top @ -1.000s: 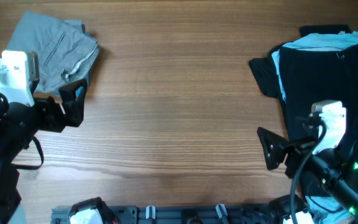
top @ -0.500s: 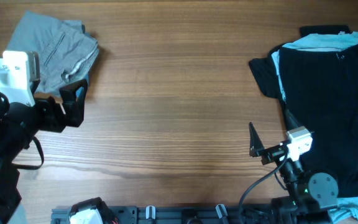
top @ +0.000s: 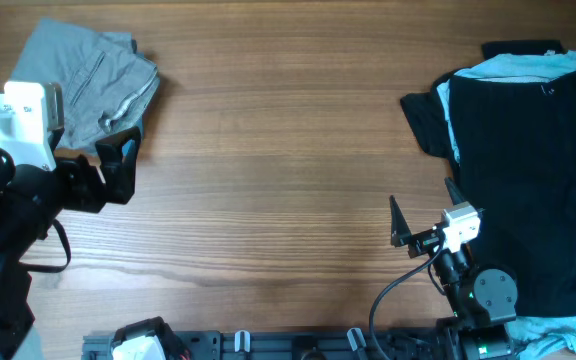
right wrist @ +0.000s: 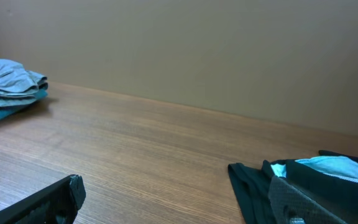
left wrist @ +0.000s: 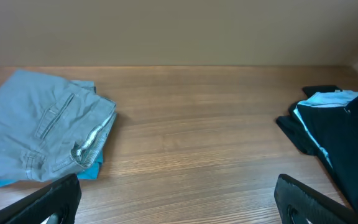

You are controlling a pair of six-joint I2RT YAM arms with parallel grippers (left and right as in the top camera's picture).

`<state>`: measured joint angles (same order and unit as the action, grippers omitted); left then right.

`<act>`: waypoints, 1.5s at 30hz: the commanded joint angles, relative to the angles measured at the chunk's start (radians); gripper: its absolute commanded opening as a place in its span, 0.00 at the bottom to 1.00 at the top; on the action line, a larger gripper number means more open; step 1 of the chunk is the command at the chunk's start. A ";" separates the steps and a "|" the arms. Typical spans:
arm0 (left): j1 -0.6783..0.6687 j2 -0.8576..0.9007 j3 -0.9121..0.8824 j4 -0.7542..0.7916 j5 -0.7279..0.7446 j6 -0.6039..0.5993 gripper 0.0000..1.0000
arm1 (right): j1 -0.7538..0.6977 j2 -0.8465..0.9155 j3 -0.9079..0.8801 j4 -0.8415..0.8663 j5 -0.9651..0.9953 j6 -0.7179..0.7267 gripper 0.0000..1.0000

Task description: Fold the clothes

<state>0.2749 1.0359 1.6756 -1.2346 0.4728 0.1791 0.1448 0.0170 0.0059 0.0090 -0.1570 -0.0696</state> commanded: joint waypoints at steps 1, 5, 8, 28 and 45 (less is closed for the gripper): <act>-0.004 -0.002 -0.002 0.003 0.005 0.016 1.00 | -0.006 -0.012 -0.001 0.006 -0.020 -0.008 1.00; -0.004 -0.002 -0.002 0.003 0.005 0.016 1.00 | -0.006 -0.012 -0.001 0.006 -0.020 -0.008 1.00; -0.004 -0.002 -0.002 0.003 0.005 0.016 1.00 | -0.006 -0.012 -0.001 0.006 -0.020 -0.008 1.00; -0.121 -0.792 -1.256 1.078 -0.055 -0.135 1.00 | -0.006 -0.012 -0.001 0.006 -0.020 -0.008 1.00; -0.127 -1.032 -1.670 1.191 -0.093 -0.135 1.00 | -0.006 -0.012 -0.001 0.006 -0.020 -0.008 1.00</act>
<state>0.1524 0.0135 0.0109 -0.0441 0.3862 0.0498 0.1448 0.0128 0.0059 0.0090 -0.1570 -0.0700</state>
